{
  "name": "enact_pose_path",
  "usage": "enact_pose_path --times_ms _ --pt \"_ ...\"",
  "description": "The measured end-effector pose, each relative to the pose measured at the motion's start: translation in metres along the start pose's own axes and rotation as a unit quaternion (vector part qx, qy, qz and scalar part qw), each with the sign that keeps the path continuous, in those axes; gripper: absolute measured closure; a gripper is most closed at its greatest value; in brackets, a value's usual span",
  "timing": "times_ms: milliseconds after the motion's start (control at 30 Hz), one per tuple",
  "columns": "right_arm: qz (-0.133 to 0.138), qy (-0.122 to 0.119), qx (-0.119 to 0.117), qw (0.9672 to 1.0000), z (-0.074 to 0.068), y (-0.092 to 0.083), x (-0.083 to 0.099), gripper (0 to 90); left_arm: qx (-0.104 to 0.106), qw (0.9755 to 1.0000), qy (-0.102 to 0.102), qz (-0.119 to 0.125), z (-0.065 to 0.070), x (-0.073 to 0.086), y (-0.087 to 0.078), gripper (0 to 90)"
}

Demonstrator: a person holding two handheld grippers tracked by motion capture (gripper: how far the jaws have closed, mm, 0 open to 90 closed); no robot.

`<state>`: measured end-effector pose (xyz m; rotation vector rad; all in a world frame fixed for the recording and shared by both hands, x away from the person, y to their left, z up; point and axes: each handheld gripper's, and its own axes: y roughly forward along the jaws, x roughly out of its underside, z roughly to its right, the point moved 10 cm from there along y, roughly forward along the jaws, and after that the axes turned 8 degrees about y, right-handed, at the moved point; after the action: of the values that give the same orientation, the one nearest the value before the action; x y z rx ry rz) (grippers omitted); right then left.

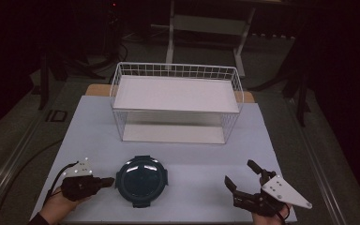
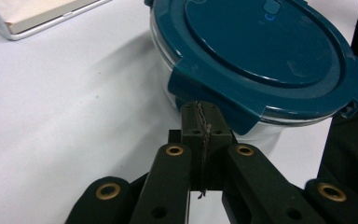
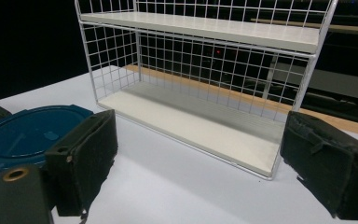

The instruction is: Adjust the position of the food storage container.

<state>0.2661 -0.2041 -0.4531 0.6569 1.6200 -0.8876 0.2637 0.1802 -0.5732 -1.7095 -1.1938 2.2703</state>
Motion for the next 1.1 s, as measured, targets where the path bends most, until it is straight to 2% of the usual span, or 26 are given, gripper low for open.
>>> enact_pose_path --times_ms 200,400,833,1100 --pt "0.001 -0.001 0.0 1.0 0.0 -0.001 0.0 10.8 -0.002 1.0 0.001 0.001 0.0 -0.004 0.0 89.7" --pt "-0.001 -0.003 -0.001 1.0 0.0 0.0 0.0 10.9 -0.004 0.9999 0.008 -0.011 0.004 -0.009 0.006 89.7" --pt "-0.004 0.0 -0.004 1.0 -0.001 0.0 0.001 10.9 0.012 0.9997 0.017 -0.014 0.018 -0.03 0.034 89.7" --pt "-0.006 0.002 -0.005 1.0 0.0 0.001 0.002 10.9 0.027 0.9992 0.026 -0.012 0.028 -0.048 0.058 89.7"
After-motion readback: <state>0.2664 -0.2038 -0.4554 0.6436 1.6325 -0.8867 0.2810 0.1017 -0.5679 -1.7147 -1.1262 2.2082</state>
